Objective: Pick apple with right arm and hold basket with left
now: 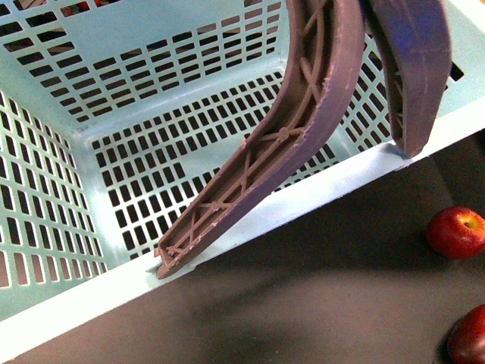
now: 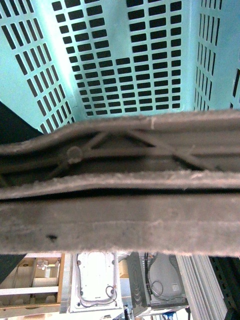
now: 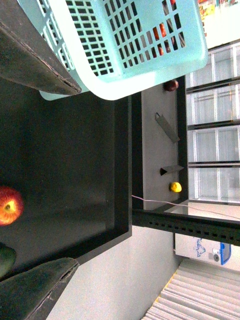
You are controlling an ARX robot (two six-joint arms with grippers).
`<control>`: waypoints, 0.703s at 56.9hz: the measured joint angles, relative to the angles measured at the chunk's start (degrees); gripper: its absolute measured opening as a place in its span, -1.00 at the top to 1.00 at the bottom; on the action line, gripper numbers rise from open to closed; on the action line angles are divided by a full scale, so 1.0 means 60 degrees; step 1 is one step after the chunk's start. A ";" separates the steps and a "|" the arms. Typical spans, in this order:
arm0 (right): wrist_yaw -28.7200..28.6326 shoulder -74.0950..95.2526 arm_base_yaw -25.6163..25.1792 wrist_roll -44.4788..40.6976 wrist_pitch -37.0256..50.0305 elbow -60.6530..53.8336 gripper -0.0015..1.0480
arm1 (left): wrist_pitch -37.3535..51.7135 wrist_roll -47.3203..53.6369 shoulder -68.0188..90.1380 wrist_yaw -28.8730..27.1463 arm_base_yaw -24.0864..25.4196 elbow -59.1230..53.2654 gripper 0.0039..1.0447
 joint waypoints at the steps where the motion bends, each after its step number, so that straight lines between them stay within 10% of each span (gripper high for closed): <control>1: 0.0000 0.0000 0.0000 0.0000 0.0000 0.0000 -0.83 | 0.0000 0.0000 0.0000 0.0000 0.0000 0.0000 0.71; 15: 0.0000 0.0004 0.0000 0.0004 -0.0004 0.0000 -0.83 | -0.0004 0.0000 0.0000 0.0007 0.0000 0.0000 0.71; 24: 0.0011 0.2135 -0.0379 0.0812 -0.3213 0.1151 -0.83 | -0.0007 0.0025 0.0000 -0.0004 -0.0004 0.0000 0.71; 40: -0.1330 0.4972 -0.2885 -0.0178 -0.0594 0.1140 -0.83 | -0.0015 0.0055 0.0004 0.0011 0.0004 0.0000 0.71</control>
